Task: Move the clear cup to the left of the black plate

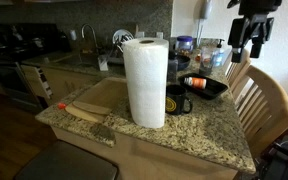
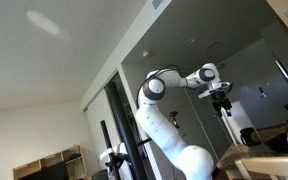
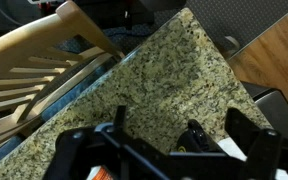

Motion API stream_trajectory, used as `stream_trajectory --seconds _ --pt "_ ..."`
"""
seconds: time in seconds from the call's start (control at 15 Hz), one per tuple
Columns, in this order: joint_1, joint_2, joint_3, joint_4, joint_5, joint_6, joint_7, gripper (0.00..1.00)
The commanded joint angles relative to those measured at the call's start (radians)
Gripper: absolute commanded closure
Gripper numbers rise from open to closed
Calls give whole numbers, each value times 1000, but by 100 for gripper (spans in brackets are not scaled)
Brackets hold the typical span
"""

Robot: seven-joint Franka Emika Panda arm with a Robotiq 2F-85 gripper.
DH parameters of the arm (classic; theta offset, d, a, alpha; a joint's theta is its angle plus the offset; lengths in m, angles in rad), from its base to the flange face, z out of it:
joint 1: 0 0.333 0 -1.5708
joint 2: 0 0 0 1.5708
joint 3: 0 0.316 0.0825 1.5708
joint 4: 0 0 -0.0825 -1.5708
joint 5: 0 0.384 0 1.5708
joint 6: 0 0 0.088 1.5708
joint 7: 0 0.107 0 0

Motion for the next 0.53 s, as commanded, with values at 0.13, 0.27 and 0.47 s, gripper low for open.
stream_trajectory --seconds 0.13,0.27,0.47 --pt "-1 1 1 2 0 -2 0 0" --pt "-1 1 1 2 0 -2 0 0" --pt "-58 72 -38 82 6 109 87 0"
